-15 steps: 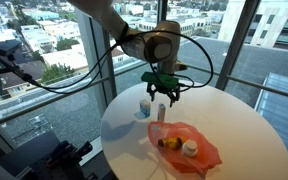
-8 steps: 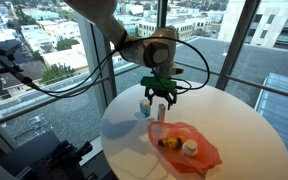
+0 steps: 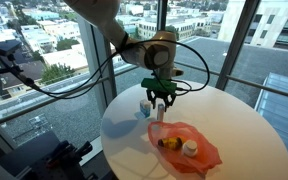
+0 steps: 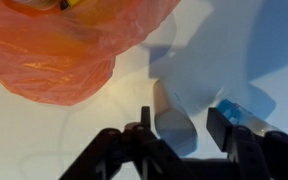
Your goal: Pick up the longest white container from the table and put it in the orange plastic bag
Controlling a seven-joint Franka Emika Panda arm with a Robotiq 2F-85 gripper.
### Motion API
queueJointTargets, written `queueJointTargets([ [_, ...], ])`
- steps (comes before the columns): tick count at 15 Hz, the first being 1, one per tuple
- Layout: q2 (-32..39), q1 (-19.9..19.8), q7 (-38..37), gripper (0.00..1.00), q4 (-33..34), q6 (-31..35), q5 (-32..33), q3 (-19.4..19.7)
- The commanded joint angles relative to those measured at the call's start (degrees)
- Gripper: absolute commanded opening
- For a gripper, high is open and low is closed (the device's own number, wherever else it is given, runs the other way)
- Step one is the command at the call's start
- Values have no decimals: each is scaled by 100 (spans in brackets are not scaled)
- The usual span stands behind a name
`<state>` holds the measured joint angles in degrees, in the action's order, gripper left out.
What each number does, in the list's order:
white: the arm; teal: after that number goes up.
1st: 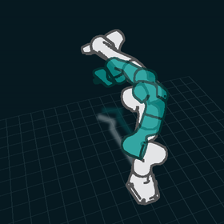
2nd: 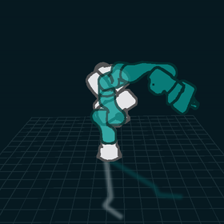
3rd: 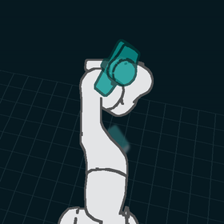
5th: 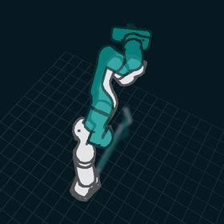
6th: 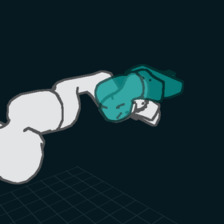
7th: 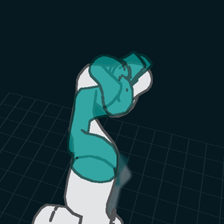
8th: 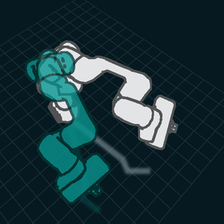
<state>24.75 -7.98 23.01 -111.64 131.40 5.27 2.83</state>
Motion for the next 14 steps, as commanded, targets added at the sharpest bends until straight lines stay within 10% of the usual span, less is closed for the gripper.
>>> queueJointTargets([
  [1,106,-54,108,68,254,6,114,-23],
  [4,141,-50,93,59,343,33,137,-12],
  [9,197,-49,85,13,430,85,209,1],
  [14,72,-45,19,11,407,63,214,8],
])
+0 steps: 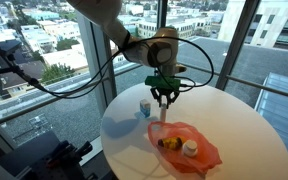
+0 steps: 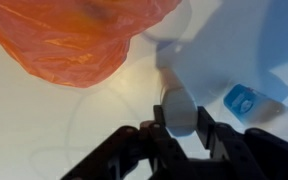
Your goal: Pick up the longest white container from the table and put it in the orange plastic bag
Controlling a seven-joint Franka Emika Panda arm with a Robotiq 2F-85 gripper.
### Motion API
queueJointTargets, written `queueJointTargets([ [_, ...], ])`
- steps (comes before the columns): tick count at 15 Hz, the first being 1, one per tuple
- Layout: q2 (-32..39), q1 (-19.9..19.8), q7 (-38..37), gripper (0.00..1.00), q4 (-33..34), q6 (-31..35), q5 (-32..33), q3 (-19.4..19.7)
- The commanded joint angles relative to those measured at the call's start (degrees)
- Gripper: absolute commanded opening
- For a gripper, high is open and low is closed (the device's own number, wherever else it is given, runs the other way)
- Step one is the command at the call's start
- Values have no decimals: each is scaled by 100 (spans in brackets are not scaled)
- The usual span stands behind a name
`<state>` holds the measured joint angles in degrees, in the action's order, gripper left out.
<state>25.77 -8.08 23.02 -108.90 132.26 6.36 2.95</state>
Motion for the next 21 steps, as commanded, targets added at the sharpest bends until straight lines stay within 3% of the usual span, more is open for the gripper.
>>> queueJointTargets([
  [1,-104,-23,-41,11,134,-64,104,10],
  [11,-1066,10,-485,11,96,-210,122,204],
  [21,-2039,-74,-1213,11,-141,-1052,205,589],
])
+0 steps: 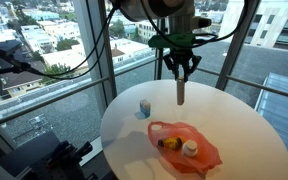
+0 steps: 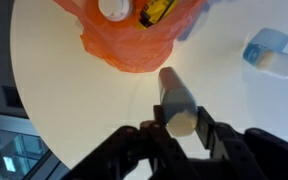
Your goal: Pick up the longest white container from the table and put it in the orange plastic bag
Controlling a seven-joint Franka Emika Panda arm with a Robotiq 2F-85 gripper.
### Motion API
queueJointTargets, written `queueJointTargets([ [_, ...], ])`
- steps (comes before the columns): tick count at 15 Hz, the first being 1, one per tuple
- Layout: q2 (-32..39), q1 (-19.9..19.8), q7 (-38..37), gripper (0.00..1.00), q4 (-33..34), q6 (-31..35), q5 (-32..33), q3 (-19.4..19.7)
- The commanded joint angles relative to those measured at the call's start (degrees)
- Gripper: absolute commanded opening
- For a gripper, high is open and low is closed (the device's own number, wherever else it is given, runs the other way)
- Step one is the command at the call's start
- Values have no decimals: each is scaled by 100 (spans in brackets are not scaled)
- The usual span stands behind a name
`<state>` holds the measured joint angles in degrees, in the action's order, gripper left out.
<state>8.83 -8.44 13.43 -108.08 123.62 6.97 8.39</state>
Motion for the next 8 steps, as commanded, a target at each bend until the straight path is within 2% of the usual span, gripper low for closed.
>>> queueJointTargets([
  [1,-415,-48,-268,11,-290,-210,140,64],
  [8,-757,-128,-440,11,-911,-104,81,184],
])
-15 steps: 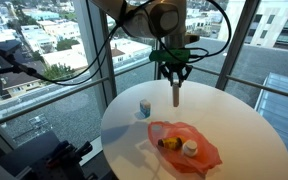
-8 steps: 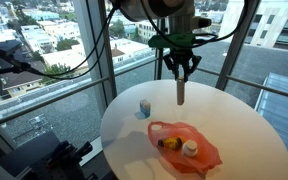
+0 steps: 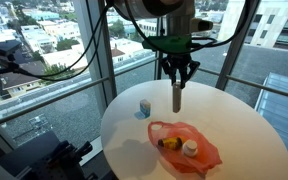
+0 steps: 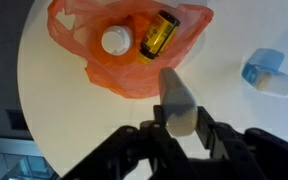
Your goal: Pick up the longest white container from the table and put it in the orange plastic bag
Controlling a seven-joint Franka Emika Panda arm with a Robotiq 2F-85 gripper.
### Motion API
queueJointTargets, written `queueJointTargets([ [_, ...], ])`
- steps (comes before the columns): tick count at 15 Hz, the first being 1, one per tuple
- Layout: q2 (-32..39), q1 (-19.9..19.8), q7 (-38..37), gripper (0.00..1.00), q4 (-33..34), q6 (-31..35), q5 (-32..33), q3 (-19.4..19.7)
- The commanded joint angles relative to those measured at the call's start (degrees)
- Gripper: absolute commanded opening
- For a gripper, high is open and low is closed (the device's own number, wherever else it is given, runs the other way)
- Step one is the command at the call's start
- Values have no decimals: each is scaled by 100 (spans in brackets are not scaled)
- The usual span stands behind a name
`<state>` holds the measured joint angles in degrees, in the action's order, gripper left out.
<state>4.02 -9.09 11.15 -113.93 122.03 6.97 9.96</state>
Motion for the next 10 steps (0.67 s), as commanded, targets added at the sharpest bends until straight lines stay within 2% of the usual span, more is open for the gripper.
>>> queueJointTargets([
  [1,-310,-85,-282,11,-415,85,87,58],
  [10,-546,-343,-667,11,-955,144,62,313],
])
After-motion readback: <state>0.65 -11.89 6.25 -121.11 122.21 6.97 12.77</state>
